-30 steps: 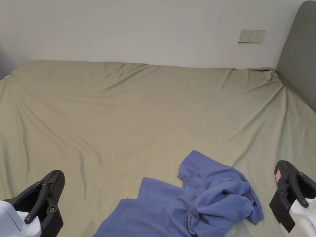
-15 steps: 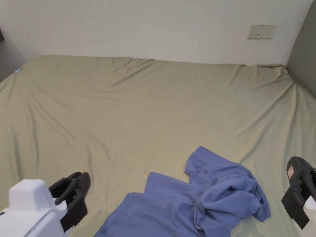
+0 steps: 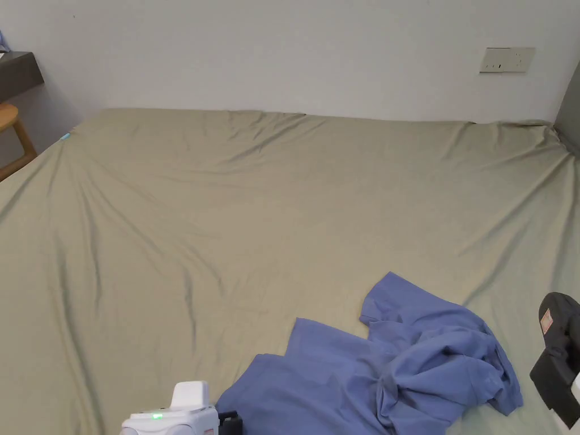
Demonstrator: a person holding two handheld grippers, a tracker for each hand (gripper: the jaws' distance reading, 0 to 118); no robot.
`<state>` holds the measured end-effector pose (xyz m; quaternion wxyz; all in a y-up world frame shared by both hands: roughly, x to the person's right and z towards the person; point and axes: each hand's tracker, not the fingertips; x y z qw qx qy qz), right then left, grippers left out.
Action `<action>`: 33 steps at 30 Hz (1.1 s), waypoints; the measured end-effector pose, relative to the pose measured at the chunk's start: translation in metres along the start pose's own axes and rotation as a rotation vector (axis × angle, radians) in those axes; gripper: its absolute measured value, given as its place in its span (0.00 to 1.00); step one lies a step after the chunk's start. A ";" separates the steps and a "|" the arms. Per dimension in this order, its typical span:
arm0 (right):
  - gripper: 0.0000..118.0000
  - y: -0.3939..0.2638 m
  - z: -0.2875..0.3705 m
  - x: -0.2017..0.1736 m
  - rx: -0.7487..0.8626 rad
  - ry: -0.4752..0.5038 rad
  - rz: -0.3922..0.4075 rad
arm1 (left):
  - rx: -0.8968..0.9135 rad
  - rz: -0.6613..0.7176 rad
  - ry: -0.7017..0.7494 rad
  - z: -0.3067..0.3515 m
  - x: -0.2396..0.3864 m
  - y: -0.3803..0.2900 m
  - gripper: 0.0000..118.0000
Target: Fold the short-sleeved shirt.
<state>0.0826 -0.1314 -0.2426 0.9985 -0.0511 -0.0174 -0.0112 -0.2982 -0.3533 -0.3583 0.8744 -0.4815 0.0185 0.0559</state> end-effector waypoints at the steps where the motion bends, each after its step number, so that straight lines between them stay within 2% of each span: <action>1: 0.01 0.000 0.001 0.000 -0.001 -0.003 0.002 | -0.006 -0.001 0.002 0.003 0.006 -0.003 0.30; 2: 0.01 -0.001 0.001 0.000 -0.001 -0.005 0.004 | -0.016 -0.017 -0.020 0.004 0.009 -0.001 0.09; 3: 0.01 -0.001 0.000 0.000 -0.003 -0.005 0.005 | -0.019 -0.035 -0.029 0.007 0.013 0.001 0.04; 7: 0.01 -0.006 -0.002 0.001 -0.017 -0.011 0.005 | -0.008 -0.057 -0.084 0.013 0.026 0.002 0.04; 9: 0.01 -0.006 -0.004 0.005 -0.024 -0.013 0.004 | 0.037 0.036 -0.126 0.020 0.021 0.000 0.04; 11: 0.01 -0.006 -0.011 0.011 -0.031 -0.037 0.041 | 0.068 0.022 -0.127 0.031 0.019 0.000 0.04; 14: 0.06 -0.002 -0.059 0.037 -0.096 0.007 0.062 | 0.120 0.054 -0.206 0.055 0.015 0.000 0.04; 16: 0.19 -0.006 -0.117 0.056 -0.259 0.016 0.117 | 0.153 0.065 -0.249 0.072 0.013 0.001 0.04; 17: 0.33 -0.012 -0.151 0.066 -0.323 0.031 0.114 | 0.175 0.066 -0.275 0.082 0.014 0.000 0.04; 18: 0.54 -0.023 -0.190 0.078 -0.442 0.054 0.088 | 0.184 0.071 -0.272 0.090 0.014 0.000 0.04; 19: 0.65 -0.031 -0.220 0.086 -0.533 0.074 0.060 | 0.195 0.072 -0.277 0.096 0.015 0.000 0.04; 21: 0.82 -0.061 -0.285 0.101 -0.733 0.088 -0.052 | 0.207 0.070 -0.288 0.104 0.015 -0.002 0.04; 22: 0.85 -0.074 -0.306 0.106 -0.805 0.066 -0.073 | 0.216 0.084 -0.293 0.107 0.015 -0.002 0.04; 24: 0.85 -0.108 -0.348 0.112 -0.916 0.077 -0.118 | 0.215 0.108 -0.312 0.111 0.015 -0.003 0.04; 26: 0.84 -0.133 -0.373 0.114 -1.020 0.011 -0.130 | 0.216 0.105 -0.311 0.117 0.024 -0.003 0.04; 28: 0.75 -0.149 -0.391 0.116 -1.079 -0.022 -0.106 | 0.211 0.096 -0.299 0.118 0.028 -0.003 0.04; 29: 0.67 -0.154 -0.399 0.116 -1.088 -0.043 -0.090 | 0.202 0.098 -0.299 0.112 0.025 -0.003 0.04; 31: 0.28 -0.160 -0.407 0.117 -1.082 -0.025 -0.084 | 0.196 0.111 -0.298 0.111 0.025 -0.004 0.04; 32: 0.07 -0.162 -0.410 0.119 -1.092 -0.023 -0.108 | 0.190 0.115 -0.294 0.110 0.025 -0.004 0.04; 33: 0.04 -0.164 -0.412 0.120 -1.110 -0.022 -0.137 | 0.188 0.121 -0.292 0.109 0.023 -0.004 0.04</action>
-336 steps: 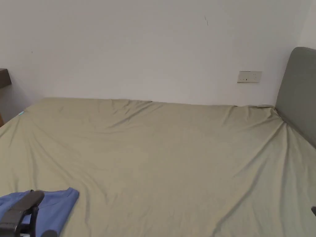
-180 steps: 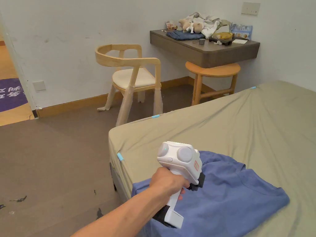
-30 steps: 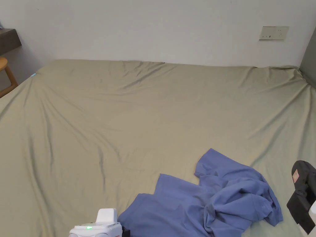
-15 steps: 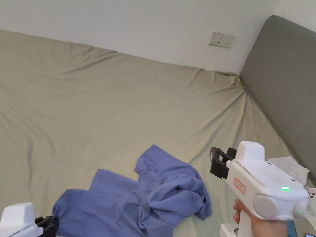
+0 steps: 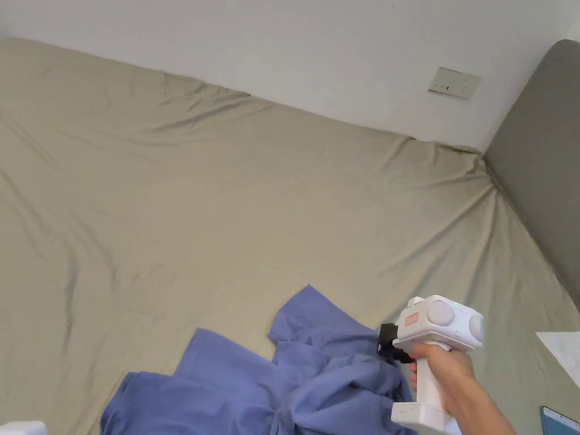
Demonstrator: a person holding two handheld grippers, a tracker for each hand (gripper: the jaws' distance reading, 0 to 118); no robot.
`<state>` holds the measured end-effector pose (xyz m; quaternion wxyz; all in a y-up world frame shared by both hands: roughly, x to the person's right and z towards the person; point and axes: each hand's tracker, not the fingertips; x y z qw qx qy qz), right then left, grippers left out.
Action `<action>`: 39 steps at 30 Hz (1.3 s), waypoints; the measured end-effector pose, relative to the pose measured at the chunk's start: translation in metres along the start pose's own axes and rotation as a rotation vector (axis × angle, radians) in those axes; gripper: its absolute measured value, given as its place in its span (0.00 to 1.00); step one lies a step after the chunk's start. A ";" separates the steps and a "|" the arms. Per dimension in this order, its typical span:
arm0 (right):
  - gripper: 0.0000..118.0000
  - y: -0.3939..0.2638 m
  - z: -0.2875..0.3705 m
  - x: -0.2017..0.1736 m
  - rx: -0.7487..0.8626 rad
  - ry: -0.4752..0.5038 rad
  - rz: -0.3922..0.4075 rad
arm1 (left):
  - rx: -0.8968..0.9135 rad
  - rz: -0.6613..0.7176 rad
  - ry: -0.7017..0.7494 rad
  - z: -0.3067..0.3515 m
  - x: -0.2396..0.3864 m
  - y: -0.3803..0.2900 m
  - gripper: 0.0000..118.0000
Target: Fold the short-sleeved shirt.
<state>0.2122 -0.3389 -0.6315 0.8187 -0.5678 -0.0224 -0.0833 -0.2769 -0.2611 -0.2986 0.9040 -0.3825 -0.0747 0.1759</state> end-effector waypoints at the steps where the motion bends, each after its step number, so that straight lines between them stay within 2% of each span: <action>1: 0.03 -0.001 -0.001 -0.001 -0.013 0.015 -0.011 | 0.001 0.006 0.002 0.000 -0.001 0.000 0.04; 4: 0.02 -0.002 0.002 -0.006 -0.012 0.057 0.049 | -0.001 0.000 0.006 -0.002 -0.003 0.004 0.04; 6: 0.02 -0.004 0.011 -0.008 0.042 -0.004 0.087 | 0.002 -0.007 0.012 -0.002 -0.003 0.007 0.04; 10: 0.02 -0.002 0.035 0.001 0.082 0.014 0.108 | 0.025 -0.004 0.004 0.007 -0.004 0.014 0.04; 15: 0.01 -0.005 0.059 0.011 0.119 0.042 0.098 | 0.046 -0.001 -0.012 0.009 -0.004 0.015 0.04; 19: 0.00 -0.012 0.078 0.004 0.201 0.002 0.134 | 0.072 -0.011 -0.025 0.018 0.004 0.019 0.04; 22: 0.00 -0.012 0.118 -0.005 0.281 0.057 0.186 | 0.128 -0.019 -0.028 0.032 -0.002 0.036 0.04; 26: 0.00 -0.018 0.202 -0.008 0.464 0.071 0.250 | 0.243 -0.056 0.017 0.062 -0.017 0.082 0.04; 29: 0.00 -0.027 0.268 -0.002 0.598 0.029 0.284 | 0.332 -0.077 0.082 0.090 -0.037 0.120 0.04; 32: 0.00 -0.038 0.324 0.009 0.724 0.014 0.265 | 0.427 -0.103 0.138 0.117 -0.053 0.155 0.04; 34: 0.00 -0.045 0.359 0.009 0.798 -0.032 0.269 | 0.456 -0.127 0.167 0.131 -0.060 0.179 0.04; 39: 0.00 -0.060 0.418 0.003 0.961 -0.075 0.312 | 0.547 -0.114 0.102 0.157 -0.063 0.226 0.04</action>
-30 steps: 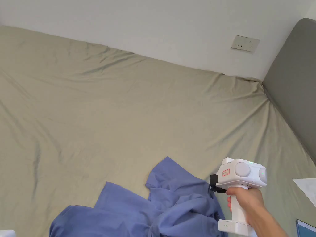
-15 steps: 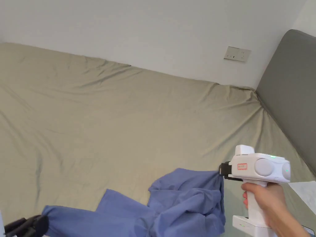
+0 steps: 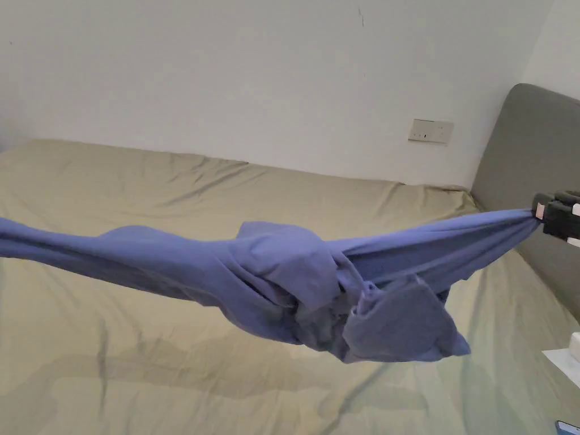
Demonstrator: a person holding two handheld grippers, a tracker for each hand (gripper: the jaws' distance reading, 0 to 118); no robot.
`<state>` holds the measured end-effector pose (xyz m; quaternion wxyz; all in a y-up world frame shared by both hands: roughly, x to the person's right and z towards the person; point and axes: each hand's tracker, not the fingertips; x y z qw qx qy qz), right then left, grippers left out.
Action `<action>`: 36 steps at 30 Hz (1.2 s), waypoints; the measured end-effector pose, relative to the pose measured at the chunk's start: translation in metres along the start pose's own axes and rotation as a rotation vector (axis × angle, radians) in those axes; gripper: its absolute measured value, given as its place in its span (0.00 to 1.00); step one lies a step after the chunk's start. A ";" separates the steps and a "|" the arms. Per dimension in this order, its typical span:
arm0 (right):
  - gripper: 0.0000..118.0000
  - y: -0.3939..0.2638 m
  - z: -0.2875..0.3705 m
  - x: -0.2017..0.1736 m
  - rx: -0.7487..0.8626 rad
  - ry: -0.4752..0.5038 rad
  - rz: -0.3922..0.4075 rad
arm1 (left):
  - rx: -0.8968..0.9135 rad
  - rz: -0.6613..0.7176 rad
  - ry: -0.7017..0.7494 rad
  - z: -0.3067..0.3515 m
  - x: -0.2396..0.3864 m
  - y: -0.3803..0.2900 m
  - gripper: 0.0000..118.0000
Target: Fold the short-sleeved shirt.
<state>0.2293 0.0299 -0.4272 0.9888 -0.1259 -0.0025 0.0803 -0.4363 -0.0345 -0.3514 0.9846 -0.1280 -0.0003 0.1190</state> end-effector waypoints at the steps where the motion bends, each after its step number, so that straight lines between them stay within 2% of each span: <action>1: 0.00 0.005 0.007 -0.003 0.031 -0.013 0.023 | 0.026 -0.013 -0.003 0.000 0.003 0.006 0.04; 3: 0.00 0.013 0.011 -0.006 0.058 -0.028 0.087 | 0.037 -0.071 0.009 -0.006 0.009 0.017 0.04; 6: 0.00 0.018 0.012 -0.005 0.042 -0.031 0.068 | 0.045 -0.095 -0.011 -0.012 0.015 0.027 0.04; 9: 0.00 0.023 0.016 -0.009 0.064 -0.059 0.089 | 0.047 -0.119 -0.028 -0.015 0.020 0.037 0.04; 12: 0.00 0.023 0.016 -0.003 0.060 -0.039 0.054 | 0.054 -0.145 -0.013 -0.018 0.027 0.046 0.04; 18: 0.00 0.020 0.000 -0.002 0.038 -0.067 0.071 | 0.017 -0.157 -0.015 -0.045 0.028 0.050 0.04; 24: 0.00 0.025 -0.064 -0.016 -0.014 -0.118 0.108 | -0.034 -0.208 0.010 -0.115 0.043 0.051 0.04; 30: 0.01 0.059 -0.144 -0.016 -0.034 -0.192 0.069 | -0.061 -0.202 0.042 -0.195 0.057 0.078 0.04; 36: 0.01 0.130 -0.183 -0.016 0.086 -0.290 0.051 | 0.050 -0.150 0.058 -0.235 0.071 0.144 0.04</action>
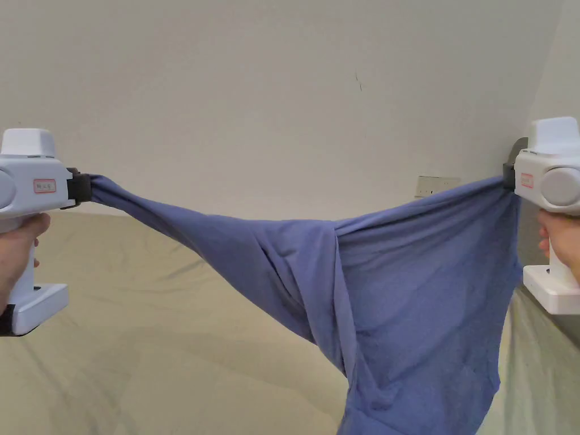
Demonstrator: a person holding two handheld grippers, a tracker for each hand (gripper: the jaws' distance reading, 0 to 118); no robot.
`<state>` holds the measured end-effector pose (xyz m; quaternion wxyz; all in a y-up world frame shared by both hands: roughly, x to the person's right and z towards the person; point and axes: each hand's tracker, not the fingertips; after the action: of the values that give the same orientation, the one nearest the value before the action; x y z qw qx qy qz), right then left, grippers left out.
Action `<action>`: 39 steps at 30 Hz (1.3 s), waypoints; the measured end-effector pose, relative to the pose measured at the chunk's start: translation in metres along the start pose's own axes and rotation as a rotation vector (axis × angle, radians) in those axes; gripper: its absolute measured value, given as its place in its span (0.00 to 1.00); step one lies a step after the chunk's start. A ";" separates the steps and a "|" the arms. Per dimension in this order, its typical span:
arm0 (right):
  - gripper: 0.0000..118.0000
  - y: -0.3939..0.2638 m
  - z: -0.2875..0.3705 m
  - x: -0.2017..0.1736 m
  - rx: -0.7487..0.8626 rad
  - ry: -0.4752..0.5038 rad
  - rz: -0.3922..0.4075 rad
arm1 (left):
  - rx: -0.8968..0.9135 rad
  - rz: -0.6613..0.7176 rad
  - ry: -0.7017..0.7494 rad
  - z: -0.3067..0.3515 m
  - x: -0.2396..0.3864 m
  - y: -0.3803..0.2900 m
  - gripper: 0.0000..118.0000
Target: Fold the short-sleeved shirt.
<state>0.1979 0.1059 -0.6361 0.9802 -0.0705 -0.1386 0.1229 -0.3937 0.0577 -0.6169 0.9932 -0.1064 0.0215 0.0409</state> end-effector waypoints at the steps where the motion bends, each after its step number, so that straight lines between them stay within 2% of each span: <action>1: 0.01 0.012 -0.004 0.001 0.015 -0.006 -0.004 | 0.021 0.008 0.007 -0.003 0.001 0.013 0.04; 6: 0.01 0.045 0.002 0.004 0.129 -0.009 -0.011 | 0.145 -0.020 0.003 0.005 0.003 0.051 0.04; 10: 0.01 0.023 0.019 0.005 0.132 0.025 -0.010 | 0.159 -0.032 -0.025 0.019 0.000 0.032 0.04; 12: 0.01 -0.006 0.035 0.005 0.116 0.066 -0.028 | 0.115 -0.017 -0.049 0.029 -0.004 0.002 0.04; 14: 0.01 -0.045 0.055 0.001 0.104 0.070 -0.013 | 0.086 -0.047 -0.074 0.037 -0.007 -0.035 0.04; 16: 0.01 -0.091 0.077 -0.002 0.049 0.129 0.009 | 0.029 -0.072 -0.090 0.049 -0.011 -0.079 0.04; 17: 0.01 -0.118 0.090 -0.003 0.020 0.122 -0.019 | 0.013 -0.086 -0.109 0.058 -0.012 -0.106 0.04; 19: 0.01 -0.169 0.118 -0.005 -0.041 0.181 -0.041 | -0.049 -0.084 -0.115 0.072 -0.016 -0.154 0.04; 20: 0.01 -0.199 0.133 -0.006 -0.073 0.176 -0.067 | -0.091 -0.053 -0.136 0.080 -0.020 -0.181 0.04; 23: 0.01 -0.277 0.165 -0.006 -0.201 0.212 -0.080 | -0.204 -0.009 -0.161 0.099 -0.027 -0.251 0.04; 24: 0.01 -0.300 0.179 -0.008 -0.256 0.224 -0.052 | -0.233 0.030 -0.160 0.108 -0.031 -0.274 0.04; 26: 0.01 -0.338 0.209 -0.009 -0.286 0.213 -0.078 | -0.299 0.060 -0.169 0.122 -0.035 -0.307 0.04; 27: 0.01 -0.353 0.220 -0.009 -0.343 0.232 -0.064 | -0.311 0.057 -0.149 0.131 -0.036 -0.322 0.04; 29: 0.01 -0.378 0.242 -0.004 -0.381 0.219 -0.118 | -0.365 0.088 -0.167 0.144 -0.042 -0.342 0.04; 31: 0.01 -0.392 0.264 -0.002 -0.417 0.234 -0.136 | -0.370 0.088 -0.147 0.157 -0.046 -0.357 0.04; 36: 0.01 -0.405 0.306 0.001 -0.426 0.226 -0.111 | -0.410 0.069 -0.144 0.176 -0.060 -0.371 0.04; 39: 0.01 -0.404 0.322 0.007 -0.427 0.239 -0.131 | -0.415 0.088 -0.129 0.181 -0.070 -0.365 0.04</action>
<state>0.2004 -0.2467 -0.2581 0.9583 -0.2810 -0.0488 0.0178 -0.4264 -0.2645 -0.3597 0.9467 -0.3044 -0.0462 0.0944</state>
